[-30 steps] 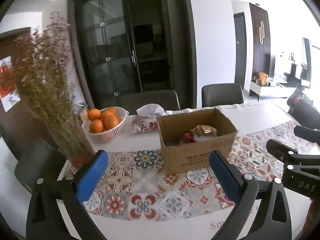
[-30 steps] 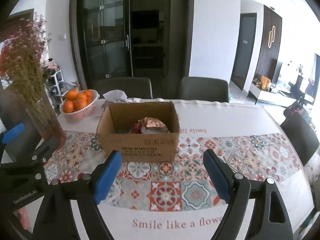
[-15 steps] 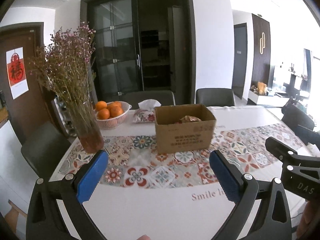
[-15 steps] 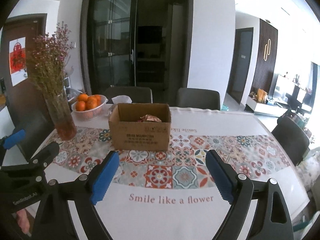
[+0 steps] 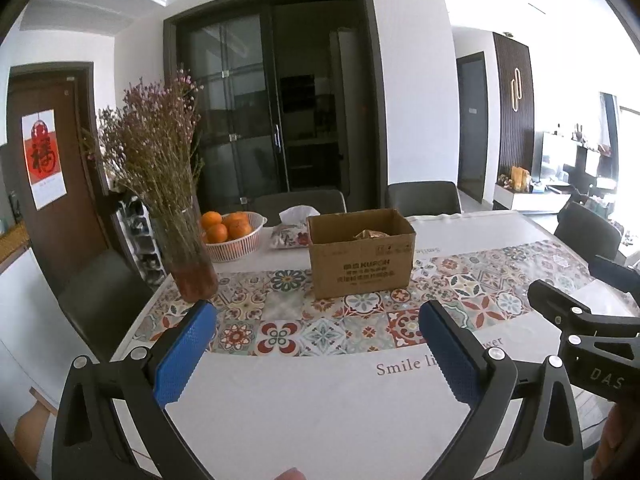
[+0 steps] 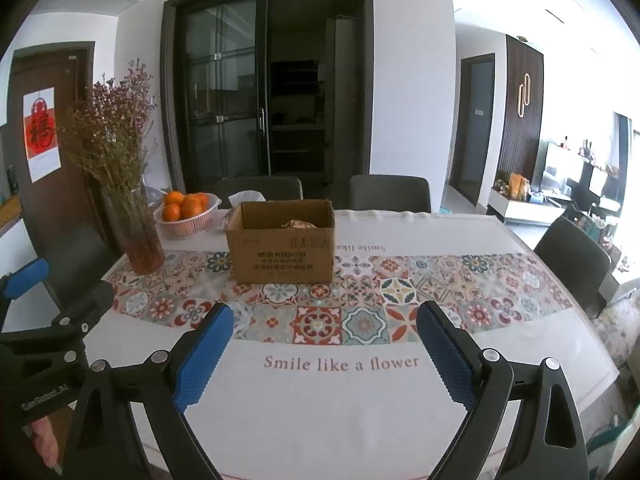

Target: Organize soft objects

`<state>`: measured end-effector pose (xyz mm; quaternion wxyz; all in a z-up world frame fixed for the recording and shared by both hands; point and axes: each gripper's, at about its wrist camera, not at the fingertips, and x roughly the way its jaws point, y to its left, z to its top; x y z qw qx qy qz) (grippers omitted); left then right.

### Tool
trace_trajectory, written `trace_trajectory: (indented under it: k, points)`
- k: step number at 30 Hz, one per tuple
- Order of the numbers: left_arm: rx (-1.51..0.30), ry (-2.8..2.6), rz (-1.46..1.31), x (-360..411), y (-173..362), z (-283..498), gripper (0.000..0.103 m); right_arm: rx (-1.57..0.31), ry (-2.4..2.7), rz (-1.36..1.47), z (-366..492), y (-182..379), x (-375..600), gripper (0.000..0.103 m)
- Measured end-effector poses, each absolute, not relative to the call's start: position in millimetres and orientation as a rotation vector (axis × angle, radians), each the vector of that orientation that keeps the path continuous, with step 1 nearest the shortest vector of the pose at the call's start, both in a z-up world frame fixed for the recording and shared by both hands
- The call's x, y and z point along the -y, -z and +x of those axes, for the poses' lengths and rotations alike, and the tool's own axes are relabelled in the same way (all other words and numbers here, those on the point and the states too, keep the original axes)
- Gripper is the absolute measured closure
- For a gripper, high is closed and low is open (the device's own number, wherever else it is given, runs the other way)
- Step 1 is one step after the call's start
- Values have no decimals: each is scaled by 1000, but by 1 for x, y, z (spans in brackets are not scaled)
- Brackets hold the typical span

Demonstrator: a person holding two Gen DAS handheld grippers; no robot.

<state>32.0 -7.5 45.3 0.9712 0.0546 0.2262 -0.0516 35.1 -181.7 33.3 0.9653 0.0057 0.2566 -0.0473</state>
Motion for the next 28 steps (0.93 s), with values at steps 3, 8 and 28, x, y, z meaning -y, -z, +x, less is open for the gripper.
trace_trajectory:
  k: [3, 8, 28]
  points:
    - [-432, 93, 120, 9, -48, 23, 0, -517, 97, 12, 28, -33, 184, 9]
    - [-424, 80, 122, 12, -51, 13, 0, -513, 93, 15, 19, -35, 188, 9]
    - [-424, 85, 122, 23, -52, 8, 0, -498, 86, 10, 8, -39, 198, 9]
